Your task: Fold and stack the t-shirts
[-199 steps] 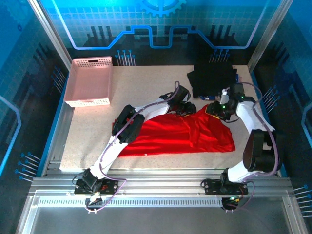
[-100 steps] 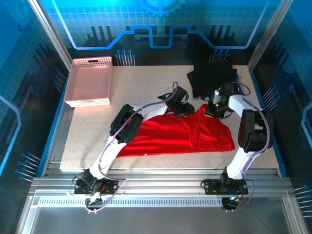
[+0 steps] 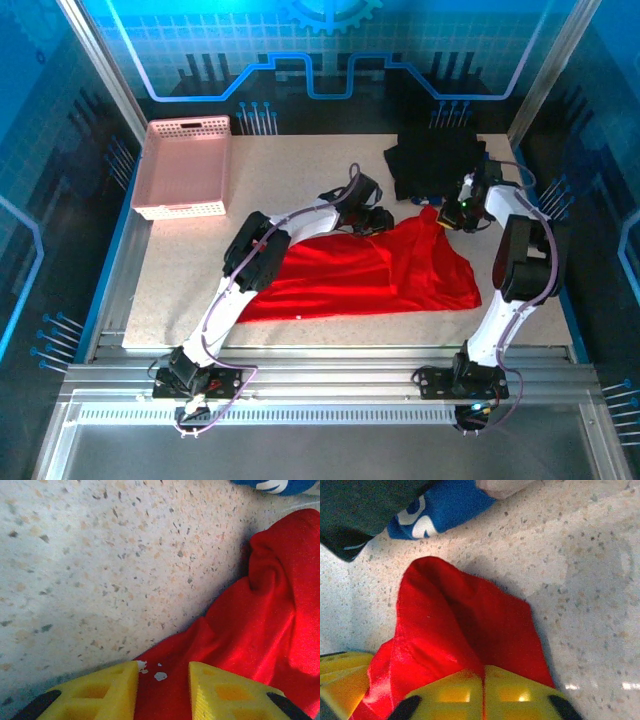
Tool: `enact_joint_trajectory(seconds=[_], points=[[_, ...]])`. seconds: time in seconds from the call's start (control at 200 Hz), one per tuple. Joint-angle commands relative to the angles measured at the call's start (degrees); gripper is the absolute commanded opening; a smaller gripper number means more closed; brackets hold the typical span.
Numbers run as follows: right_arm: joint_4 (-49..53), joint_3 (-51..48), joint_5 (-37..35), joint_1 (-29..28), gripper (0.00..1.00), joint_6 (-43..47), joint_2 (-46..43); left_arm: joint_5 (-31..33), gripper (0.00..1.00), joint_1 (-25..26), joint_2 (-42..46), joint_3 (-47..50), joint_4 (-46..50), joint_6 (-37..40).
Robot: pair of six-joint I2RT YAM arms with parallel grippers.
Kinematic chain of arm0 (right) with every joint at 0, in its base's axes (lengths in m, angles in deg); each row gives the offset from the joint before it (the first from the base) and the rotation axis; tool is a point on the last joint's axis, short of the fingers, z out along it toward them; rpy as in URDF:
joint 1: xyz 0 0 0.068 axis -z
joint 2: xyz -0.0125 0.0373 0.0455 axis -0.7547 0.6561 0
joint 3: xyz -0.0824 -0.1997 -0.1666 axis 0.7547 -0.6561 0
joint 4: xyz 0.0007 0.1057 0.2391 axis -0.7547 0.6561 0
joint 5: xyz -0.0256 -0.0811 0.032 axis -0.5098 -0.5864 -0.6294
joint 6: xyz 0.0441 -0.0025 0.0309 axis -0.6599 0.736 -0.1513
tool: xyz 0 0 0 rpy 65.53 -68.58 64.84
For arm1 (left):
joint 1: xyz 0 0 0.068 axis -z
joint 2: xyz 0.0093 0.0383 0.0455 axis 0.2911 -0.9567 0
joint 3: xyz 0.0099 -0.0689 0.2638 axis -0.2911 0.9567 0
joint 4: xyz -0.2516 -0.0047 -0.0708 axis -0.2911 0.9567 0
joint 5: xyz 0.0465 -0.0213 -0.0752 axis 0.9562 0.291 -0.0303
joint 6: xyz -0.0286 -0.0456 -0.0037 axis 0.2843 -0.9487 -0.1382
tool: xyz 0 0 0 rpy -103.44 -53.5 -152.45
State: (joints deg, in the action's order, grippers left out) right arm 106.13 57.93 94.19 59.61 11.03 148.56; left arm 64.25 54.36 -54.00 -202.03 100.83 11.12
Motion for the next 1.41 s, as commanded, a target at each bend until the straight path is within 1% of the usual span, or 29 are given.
enact_joint_trajectory(seconds=[0.0,0.05,0.095,0.17,0.235,0.27,0.32,0.405,0.465,0.56,0.62,0.71,0.81,0.915,1.005,1.091,1.191,1.251,1.401], points=[[0.76,3.82,-0.6,0.99,0.2,0.43,3.54,1.5,0.35,-1.3,1.03,0.77,2.63,1.71],[0.72,4.66,0.01,1.2,0.31,0.27,4.04,0.51,0.37,-1.59,1.59,0.67,1.56,0.87],[0.4,4.85,1.03,1.3,0.38,0.17,3.3,-0.25,0.4,-1.72,2.6,0.59,0.5,-0.02],[0.71,4.46,1.65,1.25,0.45,1.23,0.71,-0.65,0.48,-1.83,4.91,0.41,-0.6,-0.9],[3.18,3.97,1.78,1.24,0.46,2.16,-1.9,-1.54,0.52,-1.94,7.16,0.42,-1.24,-1.88],[3.91,2.92,3.64,1.18,0.46,2.76,-3.61,-2.0,0.53,-1.85,8.45,0.64,-1.55,-2.31],[4.24,0.65,5.82,0.49,0.47,3.69,-6.58,-2.35,0.54,-1.76,10.22,1.41,-1.71,-2.76],[5.84,-3.13,6.57,-1.27,0.47,5.42,-10.77,-3.29,0.54,-1.16,12.96,3.41,-1.18,-3.34],[7.25,-5.38,6.52,-2.68,0.47,6.81,-12.04,-4.07,0.54,-0.34,14.84,5.75,-0.97,-2.97],[7.17,-9.41,5.06,-4.64,0.47,8.64,-12.84,-4.96,0.52,1.48,15.97,10.03,-0.88,-2.39],[5.66,-10.79,5.19,-5.27,0.47,8.32,-12.72,-5.26,0.47,2.33,15.92,12.15,-0.68,-2.87],[4.57,-9.96,4.46,-6.94,0.47,8.13,-11.2,-5.58,0.46,3.52,16.0,15.32,-3.07,-4.17],[5.14,-7.76,1.87,-9.1,0.46,8.88,-7.9,-5.85,0.42,4.72,14.6,15.66,-4.34,-4.65],[6.74,-5.74,-3.19,-10.98,0.42,8.69,-5.05,-5.38,0.39,5.39,12.38,14.87,-3.45,-4.89],[7.78,-5.31,-7.71,-11.65,0.37,8.58,-3.73,-4.05,0.36,5.55,11.09,14.95,-1.21,-4.71],[8.39,-5.45,-12.44,-11.49,0.26,7.46,-3.66,-1.8,0.3,5.49,10.17,14.89,3.28,-3.46],[8.96,-5.34,-17.32,-11.13,0.12,6.06,-4.02,1.61,0.24,5.13,9.27,15.15,9.27,-2.21],[8.9,-5.54,-18.67,-10.48,0.06,5.09,-4.26,3.32,0.22,4.75,9.17,16.0,11.44,-2.28],[8.48,-6.85,-19.45,-8.61,0.02,3.63,-5.12,4.79,0.21,4.07,10.03,18.07,12.76,-2.29]])
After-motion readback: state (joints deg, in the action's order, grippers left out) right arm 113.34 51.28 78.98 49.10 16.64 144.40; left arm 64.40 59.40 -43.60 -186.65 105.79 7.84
